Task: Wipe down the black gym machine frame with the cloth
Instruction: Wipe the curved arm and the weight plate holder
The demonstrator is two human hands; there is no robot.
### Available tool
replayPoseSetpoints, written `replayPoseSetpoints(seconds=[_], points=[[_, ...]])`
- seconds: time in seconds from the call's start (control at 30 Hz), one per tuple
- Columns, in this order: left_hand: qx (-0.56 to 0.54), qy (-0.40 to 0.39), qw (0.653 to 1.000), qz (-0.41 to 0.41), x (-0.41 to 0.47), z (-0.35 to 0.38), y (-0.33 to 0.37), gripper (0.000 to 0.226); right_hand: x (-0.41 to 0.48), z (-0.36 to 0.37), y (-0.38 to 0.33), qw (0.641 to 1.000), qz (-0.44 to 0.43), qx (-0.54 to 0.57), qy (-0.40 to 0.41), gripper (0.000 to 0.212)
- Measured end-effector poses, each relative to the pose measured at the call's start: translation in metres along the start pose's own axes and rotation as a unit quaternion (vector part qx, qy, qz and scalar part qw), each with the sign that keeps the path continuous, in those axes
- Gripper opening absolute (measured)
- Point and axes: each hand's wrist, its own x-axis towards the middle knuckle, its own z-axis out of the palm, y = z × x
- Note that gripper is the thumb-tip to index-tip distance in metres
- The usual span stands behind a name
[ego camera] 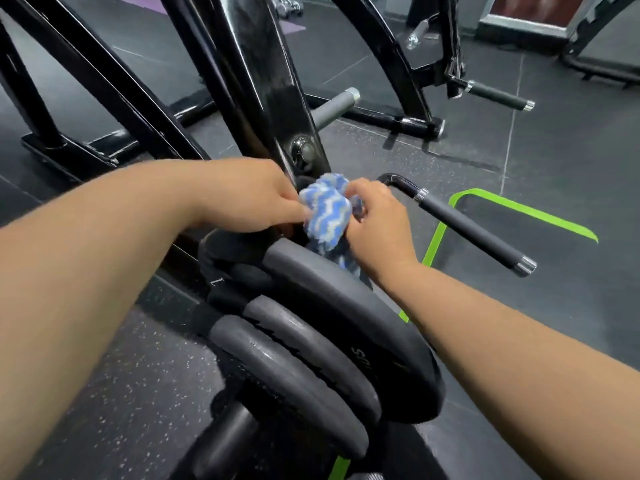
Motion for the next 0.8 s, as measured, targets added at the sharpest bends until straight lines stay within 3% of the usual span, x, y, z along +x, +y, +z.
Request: replayPoseSetpoints(seconds=[0.13,0.2,0.27,0.37,0.43,0.6,0.67,0.8], points=[[0.133,0.147,0.968,0.152,0.019,-0.011,0.035,0.018,-0.046,-0.001,0.059,0.981,0.114,-0.102,-0.119,0.019],[0.301,0.124,0.917,0.23,0.036,-0.004,0.042,0.024,-0.039,-0.001,0.063,0.979,0.16,-0.067,-0.105,0.02],[0.462,0.083,0.841,0.269,0.052,0.003,0.042,0.025,-0.018,0.001,0.048,0.987,0.149,0.032,-0.049,0.022],[0.539,0.063,0.79,0.285,0.067,0.01,0.048,0.03,-0.009,0.006,0.036,0.995,0.07,0.074,-0.017,0.022],[0.581,0.049,0.763,0.278,0.07,0.016,0.049,0.025,-0.026,0.01,0.05,0.995,0.075,0.059,-0.033,0.017],[0.595,0.023,0.757,0.269,0.078,0.022,0.045,0.029,-0.067,0.014,0.091,0.985,0.131,-0.062,-0.095,0.018],[0.596,0.026,0.753,0.279,0.08,0.025,0.044,0.029,-0.057,0.01,0.083,0.985,0.135,-0.025,-0.102,0.02],[0.588,0.033,0.753,0.292,0.081,0.027,0.037,0.039,-0.043,0.009,0.06,0.994,0.049,0.084,-0.054,0.02]])
